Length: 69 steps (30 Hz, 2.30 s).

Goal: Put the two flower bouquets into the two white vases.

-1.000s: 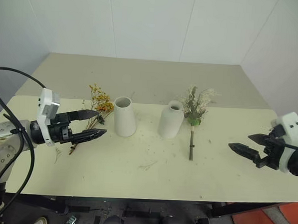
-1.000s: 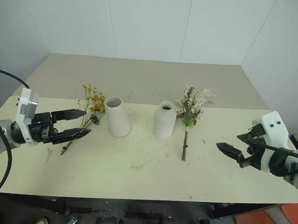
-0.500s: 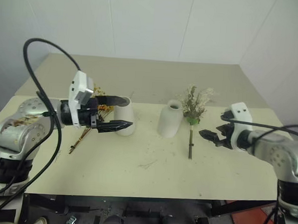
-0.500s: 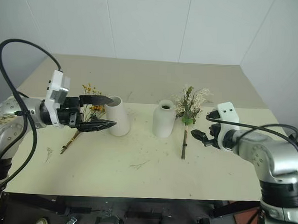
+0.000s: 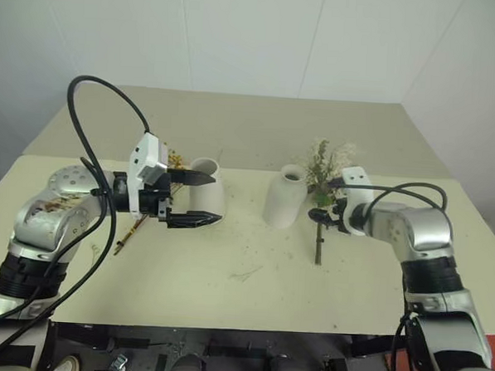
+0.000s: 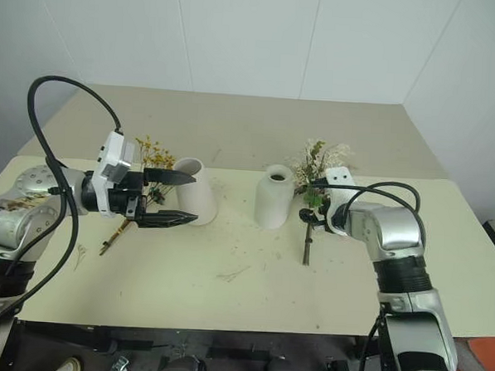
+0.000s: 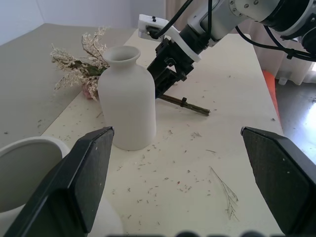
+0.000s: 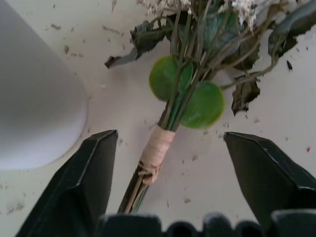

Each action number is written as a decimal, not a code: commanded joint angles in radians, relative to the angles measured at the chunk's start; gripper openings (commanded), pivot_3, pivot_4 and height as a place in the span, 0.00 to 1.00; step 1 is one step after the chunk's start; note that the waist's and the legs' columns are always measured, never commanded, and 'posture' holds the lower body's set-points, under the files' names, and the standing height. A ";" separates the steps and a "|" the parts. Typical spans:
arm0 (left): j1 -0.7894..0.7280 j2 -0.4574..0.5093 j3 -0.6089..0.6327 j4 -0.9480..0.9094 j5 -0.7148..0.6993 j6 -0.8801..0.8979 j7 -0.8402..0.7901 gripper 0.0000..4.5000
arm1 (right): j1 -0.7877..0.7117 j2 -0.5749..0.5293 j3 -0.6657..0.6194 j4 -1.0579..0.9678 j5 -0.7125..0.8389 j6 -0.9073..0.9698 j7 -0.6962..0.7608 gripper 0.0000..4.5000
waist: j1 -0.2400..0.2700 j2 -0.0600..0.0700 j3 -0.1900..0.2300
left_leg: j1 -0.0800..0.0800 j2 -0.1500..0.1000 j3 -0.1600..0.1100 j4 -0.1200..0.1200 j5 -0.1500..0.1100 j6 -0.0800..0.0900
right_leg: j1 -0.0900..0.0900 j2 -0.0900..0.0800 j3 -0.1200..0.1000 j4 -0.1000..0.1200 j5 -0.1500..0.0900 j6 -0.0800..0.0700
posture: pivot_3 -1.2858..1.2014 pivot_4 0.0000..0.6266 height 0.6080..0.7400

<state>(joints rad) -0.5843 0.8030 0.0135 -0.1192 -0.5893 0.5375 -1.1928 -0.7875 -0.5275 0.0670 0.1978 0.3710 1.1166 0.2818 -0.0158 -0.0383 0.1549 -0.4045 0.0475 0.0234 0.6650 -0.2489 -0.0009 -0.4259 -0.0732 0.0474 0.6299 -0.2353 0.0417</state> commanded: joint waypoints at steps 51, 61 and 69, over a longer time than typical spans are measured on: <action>0.042 -0.025 0.072 0.009 0.034 -0.031 0.124 1.00 | 0.074 0.527 -0.243 -0.292 0.090 -1.030 -0.071 0.05 | -0.028 0.005 0.003 | 0.004 0.002 -0.003 0.008 0.001 -0.001 | 0.001 0.002 0.000 0.015 0.000 -0.002 | 0.52 0.24 1.00; 0.070 -0.020 0.093 -0.039 0.017 -0.008 0.148 1.00 | 0.067 0.559 -0.211 -0.173 0.072 -1.107 -0.007 0.05 | -0.028 0.005 0.003 | 0.004 0.002 -0.003 0.008 0.001 -0.001 | 0.001 0.002 0.000 0.015 0.000 -0.002 | 0.52 0.24 1.00; 0.085 -0.025 0.111 -0.062 0.010 0.005 0.162 1.00 | 0.142 0.585 -0.169 -0.116 0.032 -1.198 0.066 0.05 | -0.031 0.005 0.003 | 0.005 0.002 -0.004 0.008 0.001 -0.001 | 0.001 0.003 0.000 0.015 0.000 -0.002 | 0.52 0.24 1.00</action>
<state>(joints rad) -0.4980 0.7755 0.0943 -0.1476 -0.5556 0.5441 -1.0353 -0.6430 0.0544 -0.1221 0.0837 0.4125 -0.0437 0.3293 -0.0468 -0.0328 0.1582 -0.3995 0.0496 0.0198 0.6731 -0.2482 -0.0022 -0.4248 -0.0703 0.0474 0.6451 -0.2357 0.0397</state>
